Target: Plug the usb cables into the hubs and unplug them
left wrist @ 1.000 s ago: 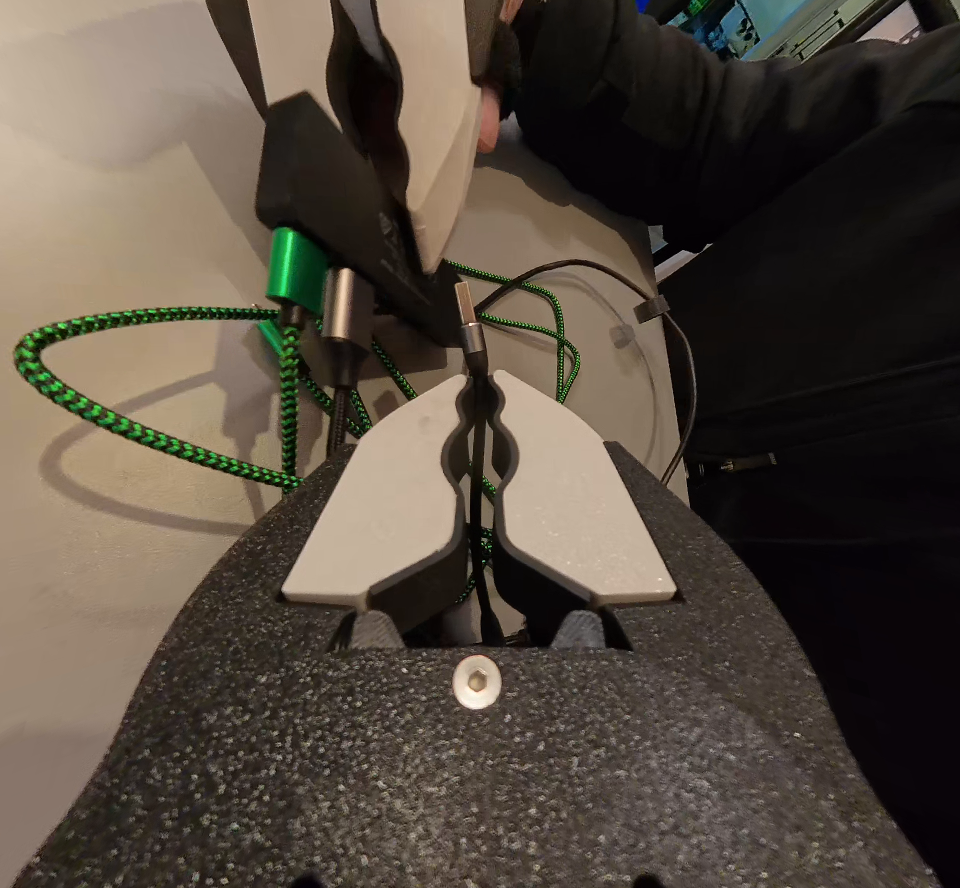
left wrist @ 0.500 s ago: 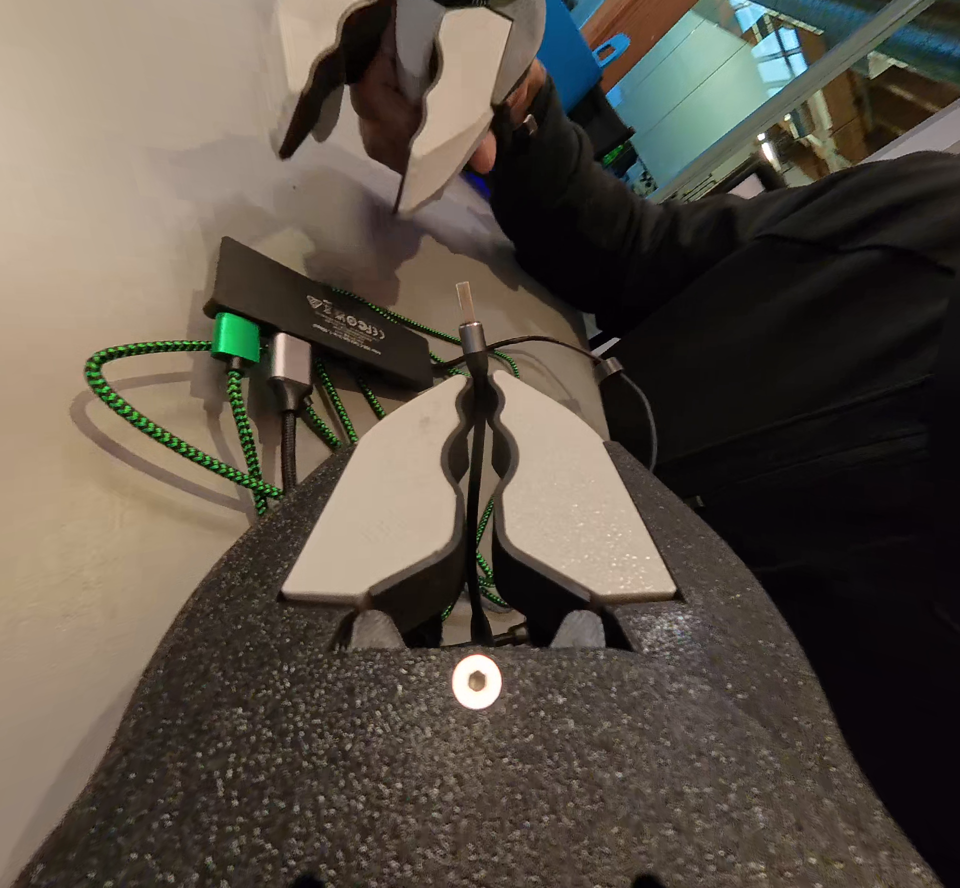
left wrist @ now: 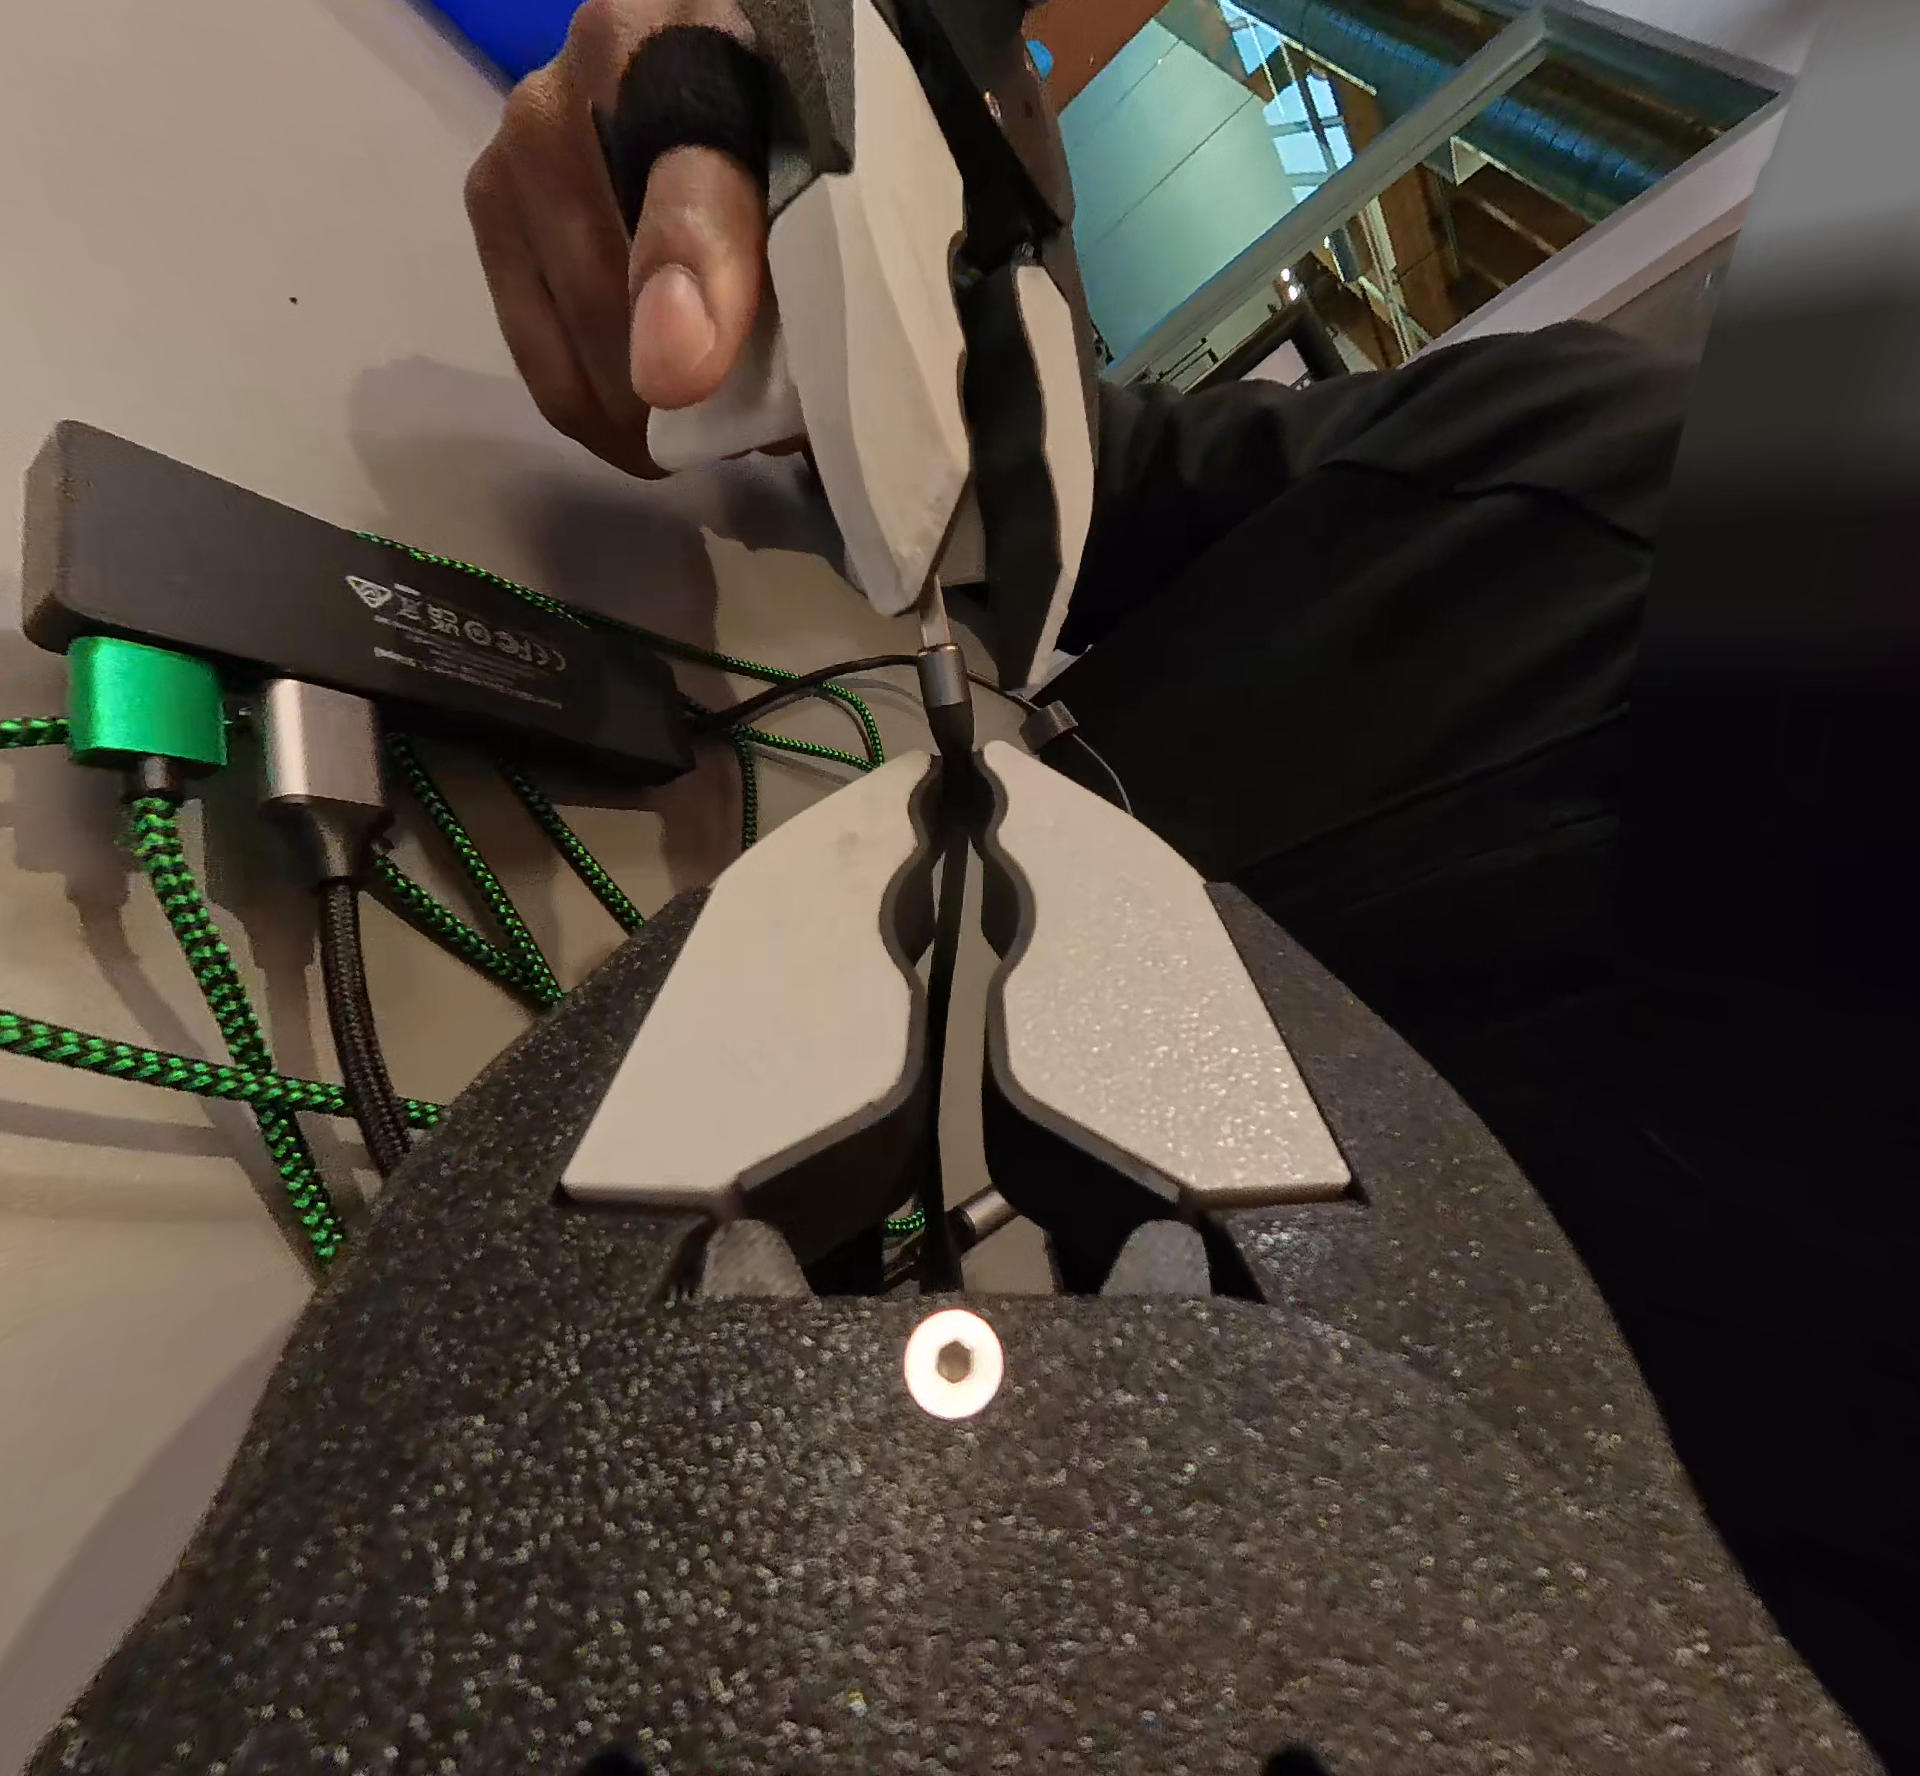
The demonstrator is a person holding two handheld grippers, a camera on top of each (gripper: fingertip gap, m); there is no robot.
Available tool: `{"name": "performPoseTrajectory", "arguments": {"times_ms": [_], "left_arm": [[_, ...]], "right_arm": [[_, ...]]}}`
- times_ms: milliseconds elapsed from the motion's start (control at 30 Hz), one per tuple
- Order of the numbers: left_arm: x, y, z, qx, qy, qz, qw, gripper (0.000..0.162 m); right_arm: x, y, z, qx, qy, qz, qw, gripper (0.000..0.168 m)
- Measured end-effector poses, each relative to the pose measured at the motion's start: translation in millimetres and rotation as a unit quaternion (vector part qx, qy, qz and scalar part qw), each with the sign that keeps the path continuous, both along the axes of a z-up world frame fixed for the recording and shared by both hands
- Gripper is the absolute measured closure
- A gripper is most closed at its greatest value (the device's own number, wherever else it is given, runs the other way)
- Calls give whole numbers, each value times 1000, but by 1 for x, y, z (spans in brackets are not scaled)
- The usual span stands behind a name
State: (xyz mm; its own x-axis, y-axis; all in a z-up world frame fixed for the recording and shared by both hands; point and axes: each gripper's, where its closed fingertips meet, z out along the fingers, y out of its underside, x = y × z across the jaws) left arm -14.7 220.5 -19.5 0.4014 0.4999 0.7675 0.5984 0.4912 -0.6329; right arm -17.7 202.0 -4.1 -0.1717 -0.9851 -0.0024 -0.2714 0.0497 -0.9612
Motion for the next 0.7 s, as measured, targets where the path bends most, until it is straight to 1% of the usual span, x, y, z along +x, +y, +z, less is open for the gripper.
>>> {"name": "performPoseTrajectory", "arguments": {"times_ms": [133, 200, 267, 467, 567, 700], "left_arm": [[2, 7, 3, -12, 8, -16, 1000, 160], [2, 8, 4, -9, 9, -20, 1000, 160], [2, 8, 3, -7, 9, -21, 1000, 160], [3, 9, 3, -5, 9, -23, 1000, 160], [4, 8, 2, -8, 5, -23, 1000, 159], [6, 15, 1, -9, 4, -41, 999, 160]], "right_arm": [[4, 6, -5, -25, 20, 11, 999, 145], [5, 6, -2, -36, 13, 10, 999, 151], [5, 7, -2, -37, 14, 10, 999, 152], [4, 6, 0, -55, 10, 5, 998, 150], [1, 6, 6, -65, -4, 3, 998, 145], [1, 11, 0, -62, 11, 20, 998, 141]]}}
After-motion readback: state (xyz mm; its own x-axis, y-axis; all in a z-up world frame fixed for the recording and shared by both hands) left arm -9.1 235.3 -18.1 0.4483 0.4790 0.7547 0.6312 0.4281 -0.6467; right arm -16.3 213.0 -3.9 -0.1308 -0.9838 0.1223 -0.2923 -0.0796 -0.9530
